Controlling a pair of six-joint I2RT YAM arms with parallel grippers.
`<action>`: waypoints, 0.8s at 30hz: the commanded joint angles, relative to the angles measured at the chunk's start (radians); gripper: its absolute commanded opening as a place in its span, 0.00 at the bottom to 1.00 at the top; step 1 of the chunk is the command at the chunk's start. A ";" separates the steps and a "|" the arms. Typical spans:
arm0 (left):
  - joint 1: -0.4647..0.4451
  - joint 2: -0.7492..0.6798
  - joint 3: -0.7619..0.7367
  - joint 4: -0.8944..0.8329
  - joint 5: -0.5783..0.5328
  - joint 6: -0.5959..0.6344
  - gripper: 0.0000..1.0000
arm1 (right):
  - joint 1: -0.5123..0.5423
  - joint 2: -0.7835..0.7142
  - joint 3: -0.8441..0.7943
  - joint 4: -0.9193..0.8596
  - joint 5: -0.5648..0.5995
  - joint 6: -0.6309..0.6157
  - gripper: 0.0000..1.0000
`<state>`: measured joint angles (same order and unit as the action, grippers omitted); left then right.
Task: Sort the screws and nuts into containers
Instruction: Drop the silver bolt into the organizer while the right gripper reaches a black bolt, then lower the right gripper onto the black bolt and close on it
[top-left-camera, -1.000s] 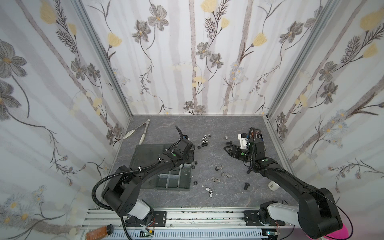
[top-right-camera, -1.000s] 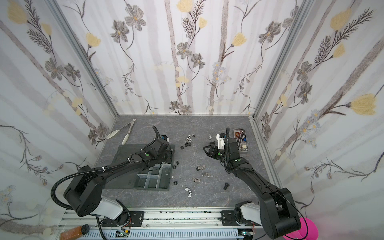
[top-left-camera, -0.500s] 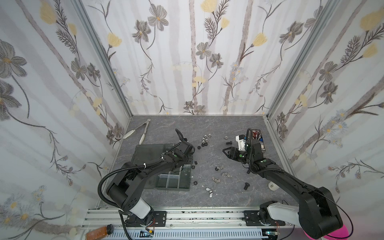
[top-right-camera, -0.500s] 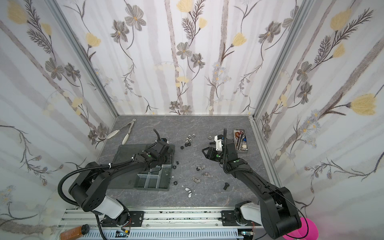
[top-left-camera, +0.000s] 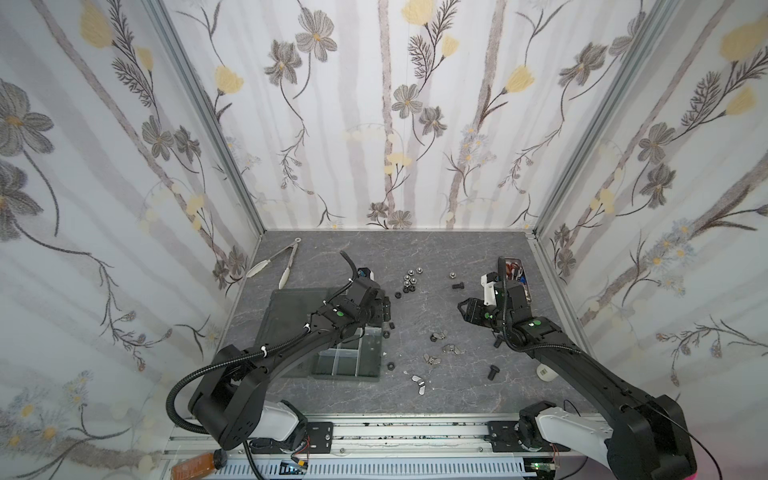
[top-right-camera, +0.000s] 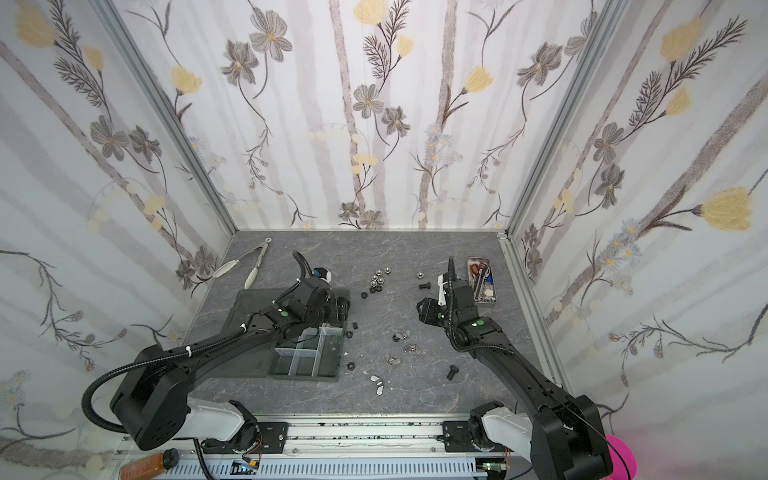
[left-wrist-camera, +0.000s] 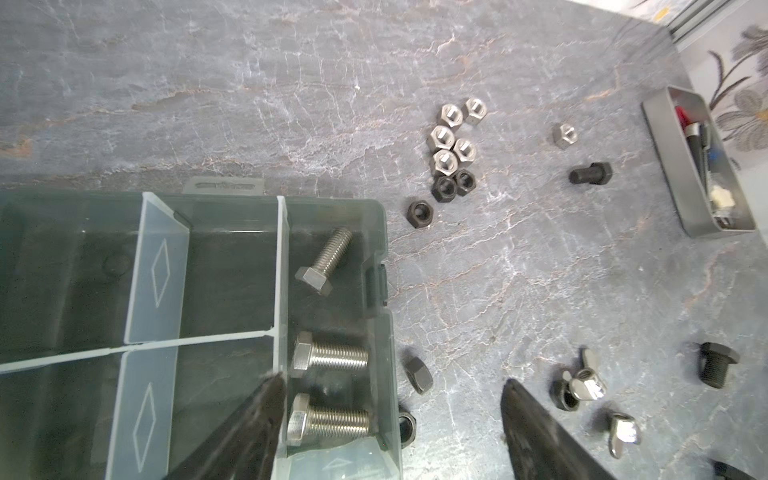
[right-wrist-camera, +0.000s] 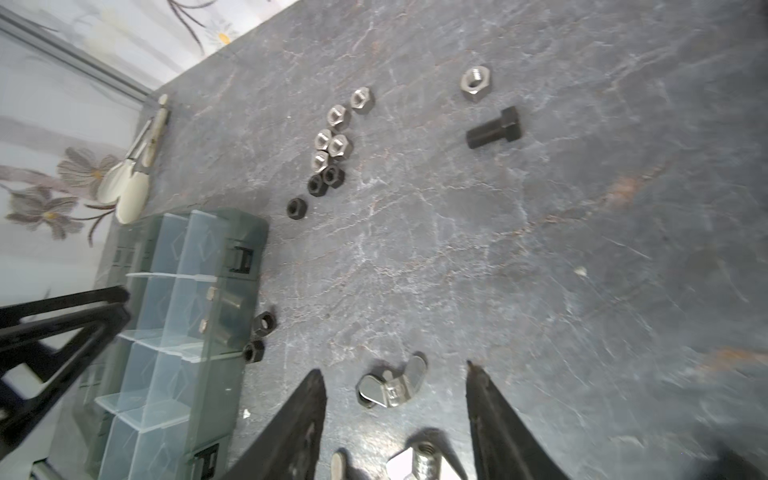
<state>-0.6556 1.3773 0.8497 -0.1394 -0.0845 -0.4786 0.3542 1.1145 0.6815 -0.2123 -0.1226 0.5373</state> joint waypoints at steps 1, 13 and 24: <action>-0.011 -0.059 -0.019 0.039 0.003 -0.031 0.87 | 0.001 -0.036 -0.034 -0.092 0.176 0.006 0.56; -0.099 -0.220 -0.066 0.025 -0.043 -0.031 0.96 | -0.014 -0.125 -0.133 -0.177 0.362 0.187 0.56; -0.140 -0.247 -0.099 0.074 -0.039 -0.049 0.96 | -0.124 -0.188 -0.262 -0.161 0.300 0.249 0.52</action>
<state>-0.7906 1.1370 0.7513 -0.1051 -0.1165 -0.5095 0.2600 0.9291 0.4450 -0.3904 0.2066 0.7593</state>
